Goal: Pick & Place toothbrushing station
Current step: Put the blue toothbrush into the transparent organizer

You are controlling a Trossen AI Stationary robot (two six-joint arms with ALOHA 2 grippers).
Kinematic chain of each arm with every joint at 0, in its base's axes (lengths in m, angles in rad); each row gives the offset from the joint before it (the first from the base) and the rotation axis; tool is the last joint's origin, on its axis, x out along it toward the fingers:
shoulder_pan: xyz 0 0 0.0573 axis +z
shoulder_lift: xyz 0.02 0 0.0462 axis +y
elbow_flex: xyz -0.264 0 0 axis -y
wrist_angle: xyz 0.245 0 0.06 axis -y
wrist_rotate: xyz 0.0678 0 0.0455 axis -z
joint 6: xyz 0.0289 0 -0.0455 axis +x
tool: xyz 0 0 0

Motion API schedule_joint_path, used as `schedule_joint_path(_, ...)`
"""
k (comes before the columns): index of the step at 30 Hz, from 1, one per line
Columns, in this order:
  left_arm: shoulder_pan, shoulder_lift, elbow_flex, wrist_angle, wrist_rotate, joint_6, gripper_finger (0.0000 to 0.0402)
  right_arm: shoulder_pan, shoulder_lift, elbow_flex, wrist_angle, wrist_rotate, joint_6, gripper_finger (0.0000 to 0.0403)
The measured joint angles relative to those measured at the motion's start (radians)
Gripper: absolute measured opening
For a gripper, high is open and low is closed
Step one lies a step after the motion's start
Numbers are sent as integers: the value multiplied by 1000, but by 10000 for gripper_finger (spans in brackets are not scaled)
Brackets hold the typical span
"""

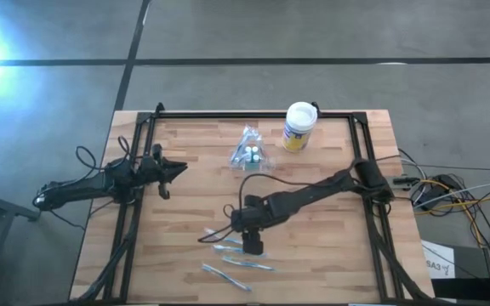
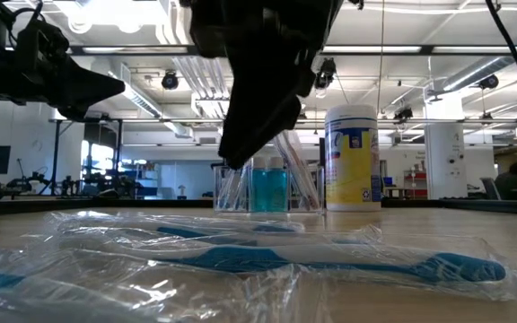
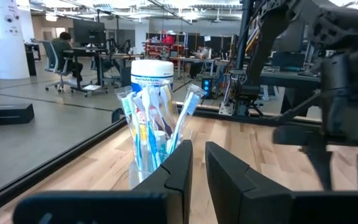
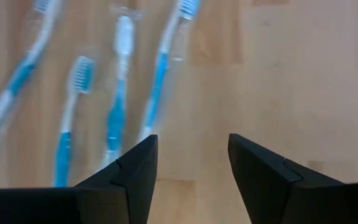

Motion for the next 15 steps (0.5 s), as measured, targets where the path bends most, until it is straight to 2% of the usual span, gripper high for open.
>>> schedule_joint_path(15,0,1,0,0,0,0,49,38,124,47,-20,3,75,189)
